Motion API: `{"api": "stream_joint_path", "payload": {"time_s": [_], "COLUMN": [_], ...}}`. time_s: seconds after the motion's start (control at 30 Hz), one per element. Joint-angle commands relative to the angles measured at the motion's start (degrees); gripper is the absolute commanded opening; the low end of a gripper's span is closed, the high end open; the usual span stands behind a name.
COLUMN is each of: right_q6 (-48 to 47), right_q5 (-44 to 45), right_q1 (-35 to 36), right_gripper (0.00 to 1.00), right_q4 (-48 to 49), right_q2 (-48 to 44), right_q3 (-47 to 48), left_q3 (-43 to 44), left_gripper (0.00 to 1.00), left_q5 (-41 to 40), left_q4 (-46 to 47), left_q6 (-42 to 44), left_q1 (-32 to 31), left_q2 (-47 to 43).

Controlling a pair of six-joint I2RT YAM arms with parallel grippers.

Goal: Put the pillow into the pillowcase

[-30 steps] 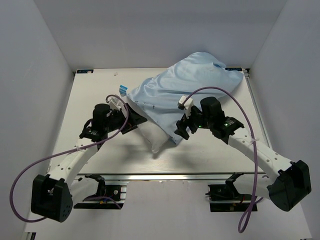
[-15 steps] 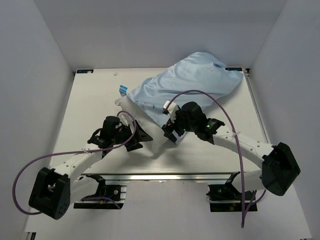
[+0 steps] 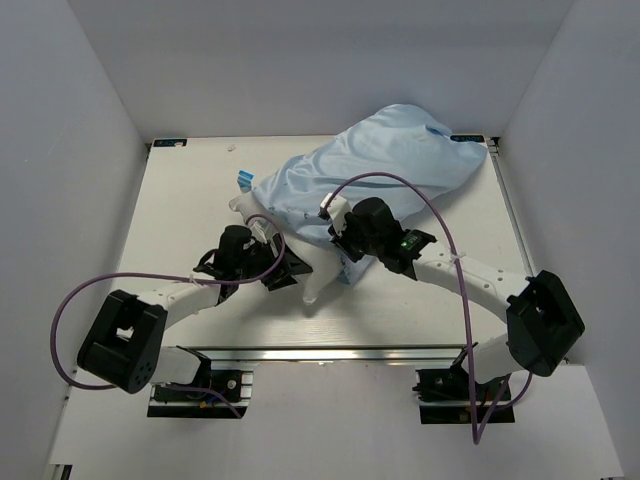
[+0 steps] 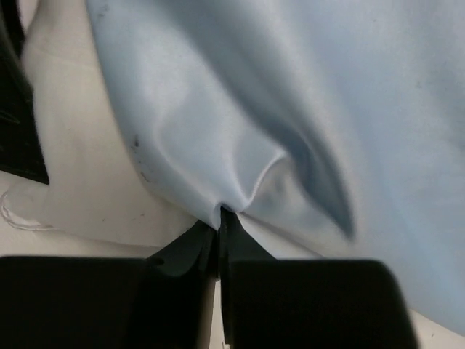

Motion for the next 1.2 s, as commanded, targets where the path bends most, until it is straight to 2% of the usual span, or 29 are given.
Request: {"api": "stream_joint_path", "payload": {"time_s": [0.0, 0.17, 0.33, 0.43, 0.53, 0.63, 0.77, 0.8, 0.87, 0.9, 0.93, 0.97, 1.07, 1.17], "right_q6": [-0.7, 0.8, 2.4, 3.3, 3.5, 1.6, -1.8, -2.8, -8.5, -10.4, -13.2, -14.5, -17.4, -19.5], "right_q5": [-4.1, -10.4, -13.6, -14.9, -14.7, -11.9, -13.9, -15.0, -20.9, -22.3, -23.4, -24.9, -24.3, -22.0], "right_q1": [0.3, 4.5, 10.5, 11.8, 11.9, 11.4, 8.6, 8.1, 6.2, 5.6, 4.5, 4.1, 2.5, 2.0], "right_gripper": [0.02, 0.0, 0.0, 0.0, 0.0, 0.0, 0.23, 0.37, 0.49, 0.62, 0.67, 0.77, 0.89, 0.89], "right_q4": [0.8, -4.2, -7.6, -9.1, -10.4, -10.6, -10.5, -10.5, -11.9, -14.1, -15.0, -16.0, -16.7, -14.3], "right_q2": [-0.8, -1.7, 1.9, 4.2, 5.7, 5.2, 2.2, 0.0, -2.2, -4.2, -5.1, -6.8, -10.1, -13.2], "right_q3": [4.5, 11.7, 22.0, 29.6, 35.8, 35.1, 27.6, 25.9, 22.4, 21.7, 20.8, 20.5, 18.1, 13.3], "left_q3": [2.0, 4.1, 14.6, 17.8, 17.4, 14.1, 9.2, 8.6, 7.6, 7.5, 7.5, 7.6, 7.7, 8.8], "left_gripper": [0.72, 0.7, 0.7, 0.7, 0.7, 0.7, 0.72, 0.73, 0.77, 0.79, 0.89, 0.96, 0.98, 0.98], "left_q5": [0.0, 0.8, 1.5, 2.0, 2.5, 3.3, 4.2, 4.4, 4.7, 5.1, 5.7, 6.1, 6.8, 5.0], "left_q4": [6.5, 13.6, 15.1, 17.3, 21.7, 27.9, 35.9, 36.1, 35.7, 35.0, 33.0, 31.8, 23.4, 8.2], "left_q6": [-0.3, -1.0, 2.7, 2.9, 1.2, -2.7, -6.7, -7.0, -7.1, -6.8, -5.9, -5.3, -2.2, 2.7], "left_q1": [-0.1, -0.1, -0.1, -0.1, -0.1, -0.1, 0.0, 0.0, 0.1, 0.2, 0.3, 0.6, 1.2, 2.0], "left_q2": [0.0, 2.7, 7.0, 9.6, 11.3, 12.6, 12.6, 12.4, 11.3, 10.9, 10.0, 9.3, 5.3, 0.0]}}
